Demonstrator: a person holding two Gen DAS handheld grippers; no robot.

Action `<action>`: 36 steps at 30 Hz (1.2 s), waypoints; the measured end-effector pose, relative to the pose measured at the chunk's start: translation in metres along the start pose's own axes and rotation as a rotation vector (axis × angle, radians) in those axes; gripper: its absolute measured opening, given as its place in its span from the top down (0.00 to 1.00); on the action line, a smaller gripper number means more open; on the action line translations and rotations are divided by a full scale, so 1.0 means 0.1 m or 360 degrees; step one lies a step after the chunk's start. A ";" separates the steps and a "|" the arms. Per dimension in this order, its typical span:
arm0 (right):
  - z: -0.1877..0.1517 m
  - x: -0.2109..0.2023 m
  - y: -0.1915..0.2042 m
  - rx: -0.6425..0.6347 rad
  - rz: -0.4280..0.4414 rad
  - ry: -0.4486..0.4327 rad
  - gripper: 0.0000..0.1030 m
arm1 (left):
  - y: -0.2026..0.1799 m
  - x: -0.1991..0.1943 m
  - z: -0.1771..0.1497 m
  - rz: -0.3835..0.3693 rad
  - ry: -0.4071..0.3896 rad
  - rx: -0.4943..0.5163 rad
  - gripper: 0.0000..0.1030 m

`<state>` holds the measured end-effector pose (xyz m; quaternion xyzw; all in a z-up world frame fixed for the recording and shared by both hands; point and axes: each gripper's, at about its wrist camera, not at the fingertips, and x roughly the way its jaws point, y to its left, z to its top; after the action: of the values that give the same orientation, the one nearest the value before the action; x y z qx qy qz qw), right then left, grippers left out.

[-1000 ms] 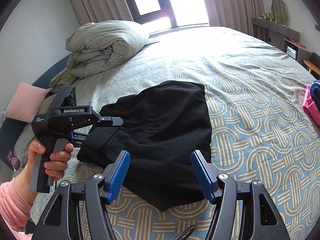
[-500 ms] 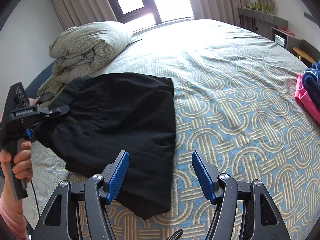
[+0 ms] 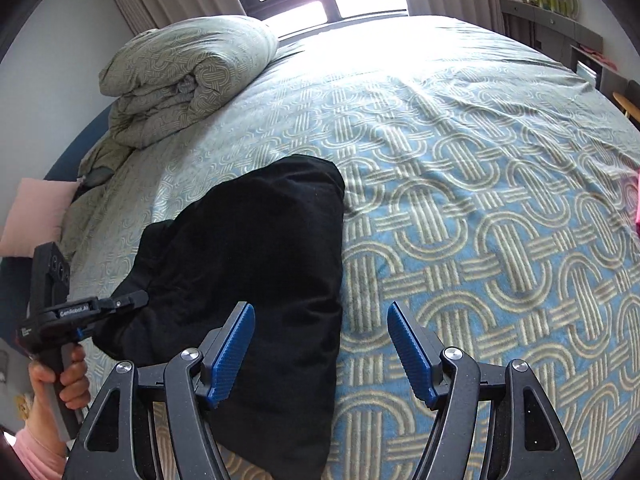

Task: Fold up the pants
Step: 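Grasp the folded pants with the left gripper while the right gripper grasps beside it, then hold the folded pants with both grippers and lift them off the bed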

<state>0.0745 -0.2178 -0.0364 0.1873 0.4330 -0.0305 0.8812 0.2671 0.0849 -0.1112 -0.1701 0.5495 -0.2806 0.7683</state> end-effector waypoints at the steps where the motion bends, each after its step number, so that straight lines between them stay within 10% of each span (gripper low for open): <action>1: 0.05 0.06 0.01 0.0000 -0.0018 0.0016 0.32 | -0.01 -0.01 -0.01 0.0013 -0.0004 0.0010 0.78; 14: 0.49 0.75 -0.16 0.0114 0.0054 0.0195 0.31 | -0.17 0.08 -0.14 0.0240 -0.0028 0.0271 0.61; 36: 0.91 0.94 -0.20 0.0265 0.0251 0.0086 0.28 | -0.08 0.12 -0.14 0.0192 -0.0015 0.0270 0.55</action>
<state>0.1967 -0.2586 -0.0649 0.2940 0.4366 0.0080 0.8502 0.2548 0.0723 -0.1203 -0.0725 0.5293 -0.2786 0.7981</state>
